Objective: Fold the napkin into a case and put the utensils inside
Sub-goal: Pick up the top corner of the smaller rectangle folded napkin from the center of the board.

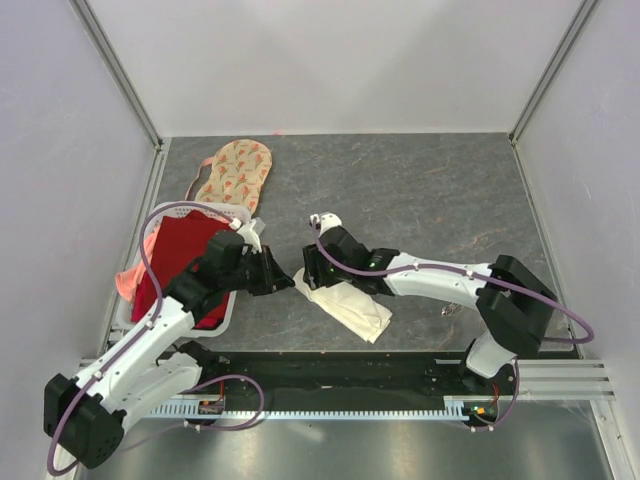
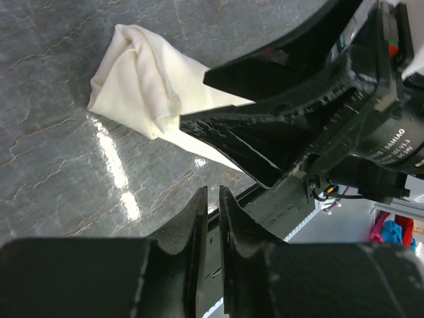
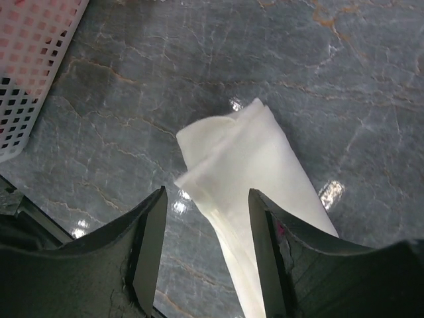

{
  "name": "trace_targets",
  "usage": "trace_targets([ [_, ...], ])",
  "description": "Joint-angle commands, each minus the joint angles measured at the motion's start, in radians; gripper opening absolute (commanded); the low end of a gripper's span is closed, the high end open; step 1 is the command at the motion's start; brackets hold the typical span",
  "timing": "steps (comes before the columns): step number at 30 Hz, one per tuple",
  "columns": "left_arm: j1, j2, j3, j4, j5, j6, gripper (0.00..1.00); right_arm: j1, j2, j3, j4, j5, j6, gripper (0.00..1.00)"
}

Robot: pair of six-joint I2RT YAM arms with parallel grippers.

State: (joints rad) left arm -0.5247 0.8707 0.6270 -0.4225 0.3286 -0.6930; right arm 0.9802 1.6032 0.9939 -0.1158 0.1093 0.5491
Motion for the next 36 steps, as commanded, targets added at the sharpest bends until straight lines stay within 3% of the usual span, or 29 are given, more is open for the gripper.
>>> trace_targets([
  [1, 0.005, -0.064, -0.01, -0.062, -0.065, -0.028, 0.17, 0.011, 0.063, 0.078, -0.022, 0.02, -0.069, 0.6],
  [7, 0.005, -0.119, -0.036, -0.076, -0.088, -0.046, 0.16, 0.028, 0.087, 0.089, -0.019, 0.023, -0.084, 0.56],
  [16, 0.005, 0.027, -0.029, -0.085, -0.089, -0.019, 0.15, 0.049, 0.109, 0.11, -0.005, 0.016, -0.077, 0.53],
  [22, 0.005, -0.009, -0.036, -0.081, -0.126, -0.027, 0.16, 0.061, 0.127, 0.124, -0.002, 0.043, -0.071, 0.52],
  [31, 0.005, -0.019, -0.041, -0.082, -0.143, -0.039, 0.19, 0.063, 0.146, 0.132, -0.002, 0.096, -0.057, 0.43],
  [33, 0.005, -0.018, -0.035, -0.084, -0.142, -0.037, 0.2, 0.063, 0.146, 0.131, -0.001, 0.112, -0.054, 0.39],
  [36, 0.003, -0.001, -0.03, -0.079, -0.135, -0.037, 0.2, 0.064, 0.139, 0.124, -0.001, 0.131, -0.049, 0.24],
])
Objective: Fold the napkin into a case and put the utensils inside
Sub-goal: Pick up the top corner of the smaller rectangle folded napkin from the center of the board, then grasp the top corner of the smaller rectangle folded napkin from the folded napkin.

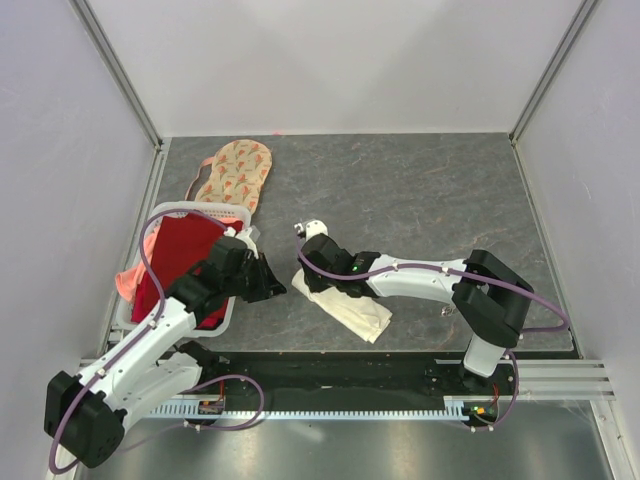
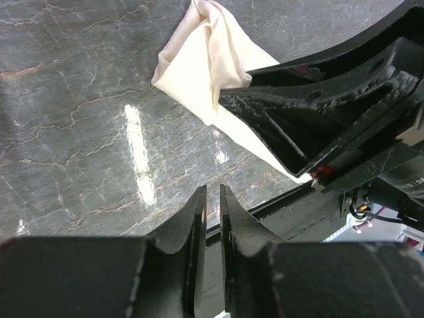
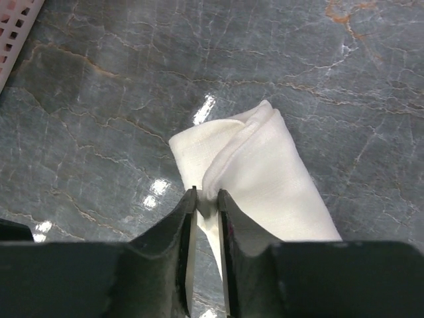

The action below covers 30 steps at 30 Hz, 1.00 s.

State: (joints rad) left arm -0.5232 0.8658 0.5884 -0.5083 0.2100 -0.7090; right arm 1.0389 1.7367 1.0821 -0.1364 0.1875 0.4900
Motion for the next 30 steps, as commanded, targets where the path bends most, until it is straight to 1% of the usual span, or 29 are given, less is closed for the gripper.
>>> trace_targets([
  [1, 0.002, 0.01, 0.01, 0.011, -0.011, -0.021, 0.2, 0.004, 0.003, 0.033, 0.021, 0.055, 0.01, 0.22],
  [2, 0.002, 0.016, 0.01, 0.028, 0.0, -0.015, 0.21, 0.006, 0.003, 0.032, 0.021, 0.059, 0.013, 0.14],
  [4, -0.012, 0.061, 0.024, 0.033, 0.011, -0.009, 0.2, 0.003, -0.003, 0.027, 0.021, 0.064, 0.019, 0.08],
  [5, -0.023, 0.079, 0.03, 0.045, 0.006, -0.004, 0.2, 0.004, -0.005, 0.022, 0.021, 0.061, 0.024, 0.02],
  [6, -0.047, 0.105, 0.039, 0.053, -0.006, -0.003, 0.2, 0.003, -0.015, 0.018, 0.021, 0.059, 0.03, 0.0],
  [12, -0.118, 0.219, 0.066, 0.141, -0.084, -0.03, 0.21, -0.013, -0.069, -0.027, 0.027, 0.007, 0.059, 0.0],
  [17, -0.138, 0.324, 0.117, 0.172, -0.141, -0.04, 0.2, -0.034, -0.118, -0.079, 0.027, -0.006, 0.09, 0.0],
  [20, -0.144, 0.378, 0.149, 0.188, -0.149, -0.03, 0.21, -0.043, -0.134, -0.097, 0.031, -0.017, 0.093, 0.0],
  [25, -0.159, 0.463, 0.198, 0.183, -0.188, -0.015, 0.29, -0.056, -0.132, -0.106, 0.037, -0.036, 0.093, 0.0],
  [27, -0.173, 0.483, 0.214, 0.182, -0.207, -0.01, 0.3, -0.06, -0.132, -0.109, 0.04, -0.039, 0.093, 0.0],
  [28, -0.179, 0.487, 0.217, 0.18, -0.233, -0.007, 0.34, -0.063, -0.134, -0.114, 0.043, -0.048, 0.091, 0.0],
  [30, -0.196, 0.506, 0.231, 0.175, -0.271, -0.003, 0.37, -0.074, -0.135, -0.12, 0.052, -0.06, 0.09, 0.0],
])
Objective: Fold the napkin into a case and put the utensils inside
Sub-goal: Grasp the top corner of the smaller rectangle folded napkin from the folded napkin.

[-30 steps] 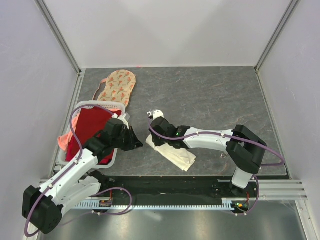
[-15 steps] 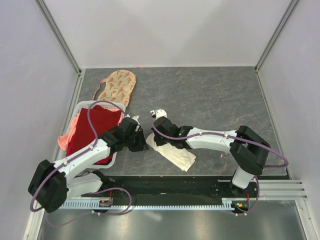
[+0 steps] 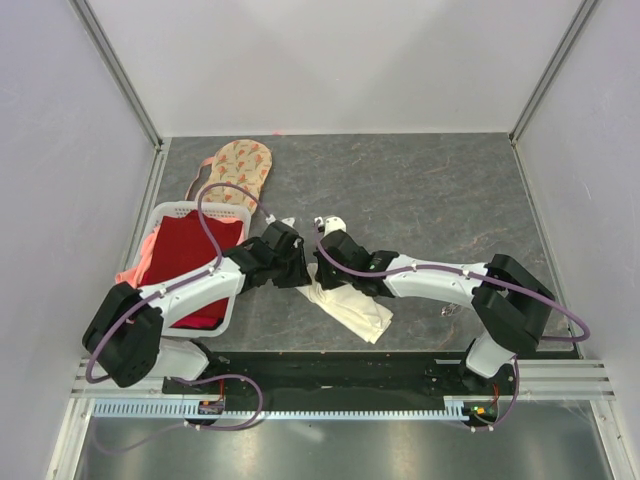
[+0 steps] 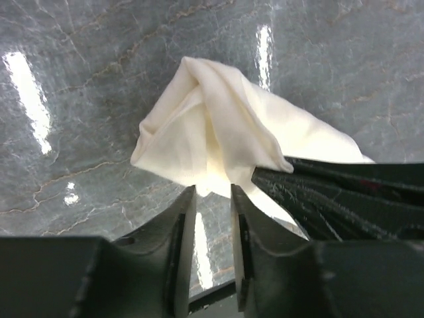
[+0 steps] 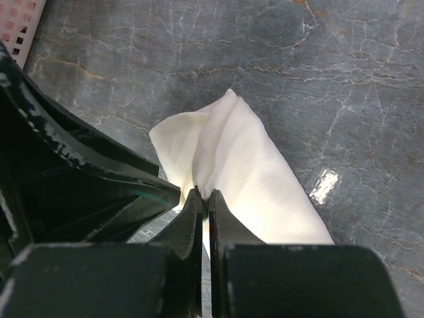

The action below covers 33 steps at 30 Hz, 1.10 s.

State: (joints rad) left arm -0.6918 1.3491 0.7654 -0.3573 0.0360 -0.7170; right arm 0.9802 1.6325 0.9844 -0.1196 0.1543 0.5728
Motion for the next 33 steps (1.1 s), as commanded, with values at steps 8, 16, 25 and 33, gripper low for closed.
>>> trace_targets([
  [8, -0.08, 0.107, 0.106, 0.0, -0.202, 0.018, 0.32, -0.032, -0.036, -0.046, 0.074, -0.059, 0.015, 0.0],
  [16, -0.104, 0.137, 0.127, -0.028, -0.246, 0.005, 0.25, -0.041, -0.039, -0.049, 0.08, -0.071, 0.01, 0.0],
  [25, -0.129, 0.186, 0.153, -0.068, -0.301, 0.017, 0.24, -0.049, -0.036, -0.066, 0.106, -0.096, 0.015, 0.0],
  [33, -0.14, 0.219, 0.169, -0.089, -0.324, 0.034, 0.33, -0.051, -0.037, -0.085, 0.138, -0.107, 0.022, 0.0],
])
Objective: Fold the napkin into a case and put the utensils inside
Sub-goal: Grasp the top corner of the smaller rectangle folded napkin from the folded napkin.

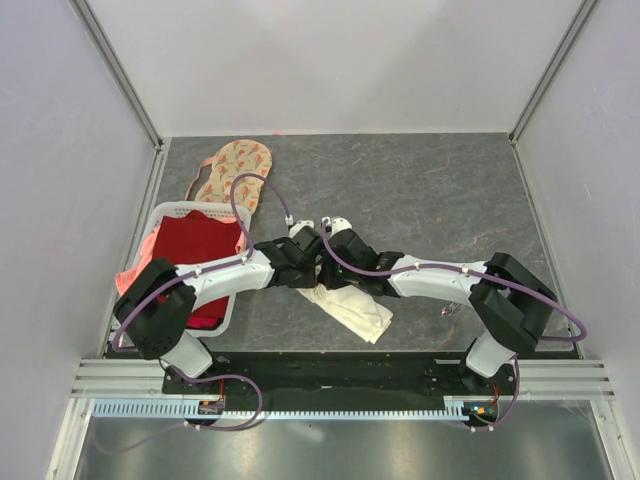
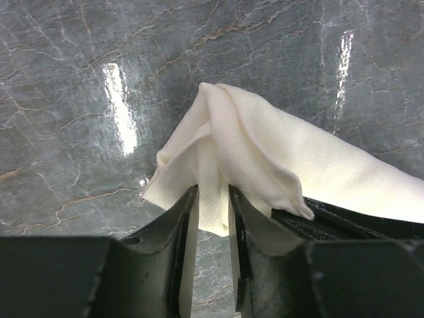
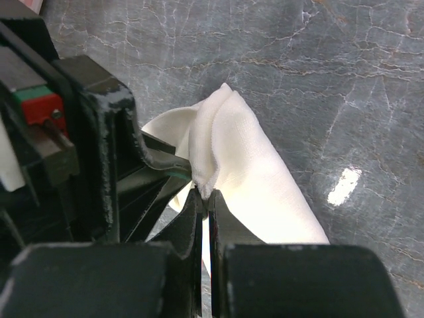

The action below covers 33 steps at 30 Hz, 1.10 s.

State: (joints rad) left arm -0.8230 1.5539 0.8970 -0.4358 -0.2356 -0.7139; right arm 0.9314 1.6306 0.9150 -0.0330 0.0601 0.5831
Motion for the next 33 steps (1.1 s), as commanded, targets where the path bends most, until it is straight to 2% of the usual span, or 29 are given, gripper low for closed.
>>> trace_targets([
  [1, -0.01, 0.018, 0.039, -0.009, -0.047, 0.031, 0.34, -0.002, -0.032, -0.018, 0.051, -0.016, 0.011, 0.0],
  [4, -0.011, 0.035, 0.042, -0.004, -0.042, 0.033, 0.31, -0.002, -0.035, -0.022, 0.054, -0.016, 0.012, 0.0],
  [9, -0.011, 0.02, 0.04, -0.003, -0.042, 0.03, 0.06, -0.002, -0.037, -0.027, 0.056, -0.022, 0.012, 0.0],
  [11, -0.011, -0.023, 0.03, -0.001, -0.044, 0.021, 0.02, -0.003, -0.035, -0.027, 0.058, -0.025, 0.012, 0.0],
  [18, -0.01, -0.187, -0.076, 0.083, -0.001, -0.025, 0.02, -0.003, 0.006, -0.033, 0.111, -0.097, 0.053, 0.0],
  [21, -0.008, -0.19, -0.104, 0.109, 0.025, -0.044, 0.02, -0.003, 0.052, -0.047, 0.195, -0.166, 0.127, 0.0],
  [25, -0.004, -0.149, -0.115, 0.117, 0.058, -0.062, 0.02, -0.003, 0.168, -0.07, 0.411, -0.293, 0.234, 0.0],
  [28, -0.004, -0.162, -0.138, 0.127, 0.056, -0.076, 0.02, -0.005, 0.196, -0.076, 0.423, -0.318, 0.248, 0.0],
  [30, -0.002, -0.184, -0.164, 0.137, 0.047, -0.082, 0.02, -0.012, 0.167, -0.091, 0.415, -0.313, 0.233, 0.05],
  [32, 0.002, -0.21, -0.173, 0.137, 0.038, -0.082, 0.02, -0.019, 0.143, -0.094, 0.378, -0.312, 0.216, 0.19],
  [33, 0.002, -0.215, -0.176, 0.138, 0.036, -0.081, 0.02, -0.026, 0.132, -0.097, 0.361, -0.312, 0.207, 0.2],
])
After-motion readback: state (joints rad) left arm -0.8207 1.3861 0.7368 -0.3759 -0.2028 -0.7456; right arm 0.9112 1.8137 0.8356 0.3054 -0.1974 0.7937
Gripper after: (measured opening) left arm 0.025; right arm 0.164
